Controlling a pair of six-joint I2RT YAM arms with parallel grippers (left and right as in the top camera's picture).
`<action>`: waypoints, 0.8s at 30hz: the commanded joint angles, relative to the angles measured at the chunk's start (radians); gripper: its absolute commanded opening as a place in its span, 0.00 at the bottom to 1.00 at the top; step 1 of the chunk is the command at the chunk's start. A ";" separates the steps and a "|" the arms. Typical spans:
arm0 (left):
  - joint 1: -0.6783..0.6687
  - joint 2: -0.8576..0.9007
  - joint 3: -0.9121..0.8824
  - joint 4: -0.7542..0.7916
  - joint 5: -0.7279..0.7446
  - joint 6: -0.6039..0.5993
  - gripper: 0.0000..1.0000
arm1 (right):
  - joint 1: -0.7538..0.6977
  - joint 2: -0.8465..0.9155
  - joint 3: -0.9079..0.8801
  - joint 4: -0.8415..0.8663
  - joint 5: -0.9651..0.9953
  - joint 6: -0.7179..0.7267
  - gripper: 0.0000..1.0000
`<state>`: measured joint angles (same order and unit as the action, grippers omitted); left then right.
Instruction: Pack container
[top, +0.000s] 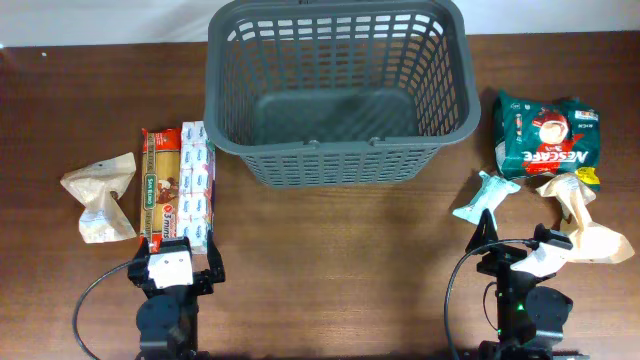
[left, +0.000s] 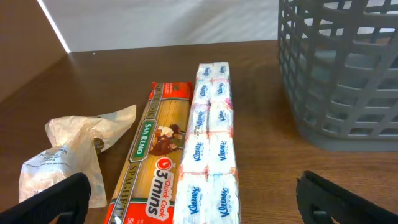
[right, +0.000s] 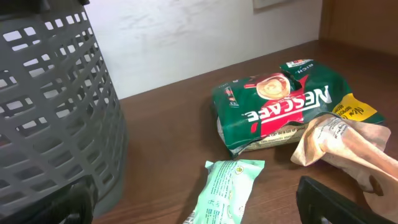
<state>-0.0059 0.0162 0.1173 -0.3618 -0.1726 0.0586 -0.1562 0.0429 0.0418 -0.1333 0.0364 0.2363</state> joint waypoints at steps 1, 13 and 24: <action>-0.002 -0.010 -0.007 0.003 -0.007 -0.006 0.99 | 0.006 -0.010 -0.010 0.000 -0.002 0.008 0.99; -0.002 -0.010 -0.007 0.003 -0.007 -0.006 0.99 | 0.006 -0.010 -0.010 0.000 -0.002 0.008 0.99; -0.002 -0.010 -0.007 0.003 -0.007 -0.006 0.99 | 0.005 -0.008 -0.008 -0.001 -0.061 0.051 0.99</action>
<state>-0.0059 0.0162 0.1173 -0.3618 -0.1722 0.0586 -0.1562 0.0429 0.0418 -0.1333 0.0334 0.2417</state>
